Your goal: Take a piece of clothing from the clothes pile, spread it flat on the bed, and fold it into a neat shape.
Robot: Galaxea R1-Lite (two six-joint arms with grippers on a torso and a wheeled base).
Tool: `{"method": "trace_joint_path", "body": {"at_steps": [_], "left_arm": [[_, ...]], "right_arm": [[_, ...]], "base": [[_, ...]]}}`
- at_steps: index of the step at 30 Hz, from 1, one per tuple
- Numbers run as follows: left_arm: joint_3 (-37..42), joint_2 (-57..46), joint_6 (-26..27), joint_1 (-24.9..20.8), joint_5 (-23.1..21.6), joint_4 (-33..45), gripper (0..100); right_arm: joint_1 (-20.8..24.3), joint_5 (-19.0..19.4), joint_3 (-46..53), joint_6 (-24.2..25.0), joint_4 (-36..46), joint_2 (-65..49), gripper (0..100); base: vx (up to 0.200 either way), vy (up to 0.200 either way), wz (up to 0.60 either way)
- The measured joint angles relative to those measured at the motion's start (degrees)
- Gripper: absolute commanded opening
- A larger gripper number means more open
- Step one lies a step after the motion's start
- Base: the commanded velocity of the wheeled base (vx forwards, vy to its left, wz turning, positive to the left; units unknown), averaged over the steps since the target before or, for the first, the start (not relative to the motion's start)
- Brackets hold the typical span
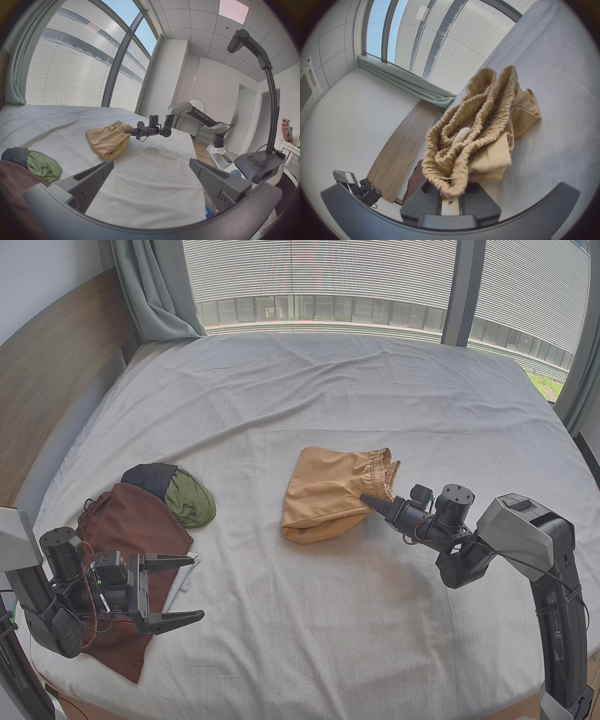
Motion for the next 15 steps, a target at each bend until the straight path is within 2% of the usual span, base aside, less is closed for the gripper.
{"method": "trace_joint_path", "body": {"at_steps": [10, 11, 15], "left_arm": [[0.3, 0.0, 0.0, -0.5, 0.0, 0.0, 100], [0.4, 0.0, 0.0, -0.7, 0.0, 0.0, 100], [0.5, 0.0, 0.0, -1.2, 0.0, 0.0, 100]], "right_arm": [[0.3, -0.1, 5.8, -0.1, -5.2, 1.1, 0], [0.3, -0.1, 5.8, -0.2, -5.3, 1.3, 100], [0.3, -0.1, 5.7, -0.1, -5.4, 1.8, 100]], "base": [[0.0, 0.0, 0.0], [0.0, 0.0, 0.0], [0.0, 0.0, 0.0]]}}
